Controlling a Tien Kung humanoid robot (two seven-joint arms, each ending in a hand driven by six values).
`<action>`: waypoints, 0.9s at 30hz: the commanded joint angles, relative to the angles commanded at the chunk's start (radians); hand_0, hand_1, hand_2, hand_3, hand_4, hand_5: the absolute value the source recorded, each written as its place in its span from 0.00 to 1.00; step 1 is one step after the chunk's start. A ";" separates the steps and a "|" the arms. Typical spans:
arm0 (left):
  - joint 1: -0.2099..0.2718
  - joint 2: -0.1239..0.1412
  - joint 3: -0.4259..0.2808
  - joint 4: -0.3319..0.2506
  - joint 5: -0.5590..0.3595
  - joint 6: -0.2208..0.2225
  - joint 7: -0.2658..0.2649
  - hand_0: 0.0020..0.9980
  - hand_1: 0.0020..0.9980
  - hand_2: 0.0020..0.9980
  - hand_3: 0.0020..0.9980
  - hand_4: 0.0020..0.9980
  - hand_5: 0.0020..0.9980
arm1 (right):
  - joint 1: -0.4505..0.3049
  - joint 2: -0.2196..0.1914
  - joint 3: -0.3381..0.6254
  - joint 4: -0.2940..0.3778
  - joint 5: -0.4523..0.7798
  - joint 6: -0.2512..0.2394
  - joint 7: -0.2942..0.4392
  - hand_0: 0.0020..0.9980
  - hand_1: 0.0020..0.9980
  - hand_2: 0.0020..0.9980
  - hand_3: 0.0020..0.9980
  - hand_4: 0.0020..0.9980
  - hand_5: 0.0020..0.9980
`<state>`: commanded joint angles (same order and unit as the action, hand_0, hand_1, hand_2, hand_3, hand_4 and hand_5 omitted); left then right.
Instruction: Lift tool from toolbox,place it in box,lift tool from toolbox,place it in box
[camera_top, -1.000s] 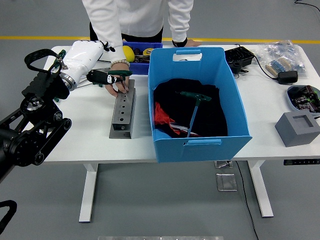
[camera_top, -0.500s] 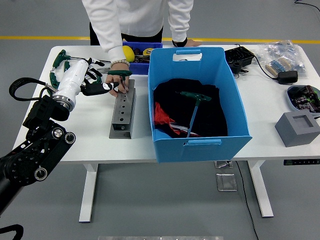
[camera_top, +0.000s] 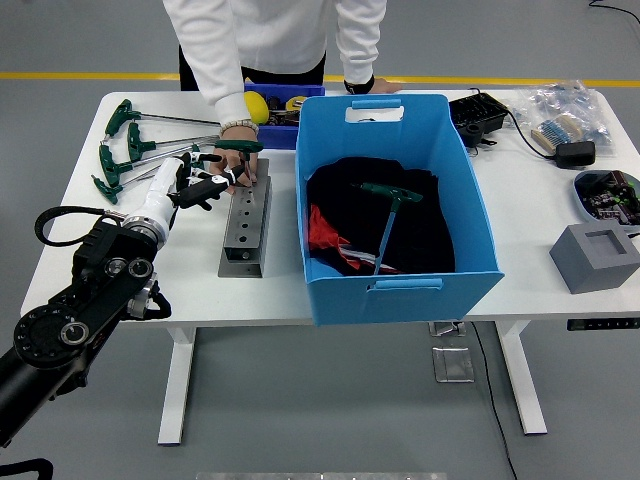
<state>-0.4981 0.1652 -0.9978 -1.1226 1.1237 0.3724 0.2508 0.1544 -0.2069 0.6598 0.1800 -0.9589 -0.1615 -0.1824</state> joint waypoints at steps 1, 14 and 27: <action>0.000 -0.001 0.000 0.004 -0.046 0.003 -0.006 0.28 0.42 0.54 0.82 0.86 0.56 | -0.001 0.000 0.001 0.000 -0.001 0.000 0.000 0.62 0.61 0.69 0.53 0.78 0.57; -0.036 -0.010 0.008 0.079 -0.598 -0.046 -0.087 0.39 0.56 0.69 0.87 0.87 0.67 | 0.004 0.001 -0.007 0.000 0.006 -0.001 0.000 0.62 0.61 0.68 0.53 0.78 0.58; -0.082 -0.026 0.033 0.152 -1.028 -0.089 -0.109 0.50 0.62 0.77 0.89 0.85 0.75 | 0.010 -0.002 -0.017 0.000 0.016 0.000 0.001 0.62 0.61 0.68 0.53 0.78 0.57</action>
<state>-0.5800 0.1392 -0.9650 -0.9709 0.0962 0.2833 0.1414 0.1646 -0.2085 0.6429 0.1800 -0.9434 -0.1618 -0.1810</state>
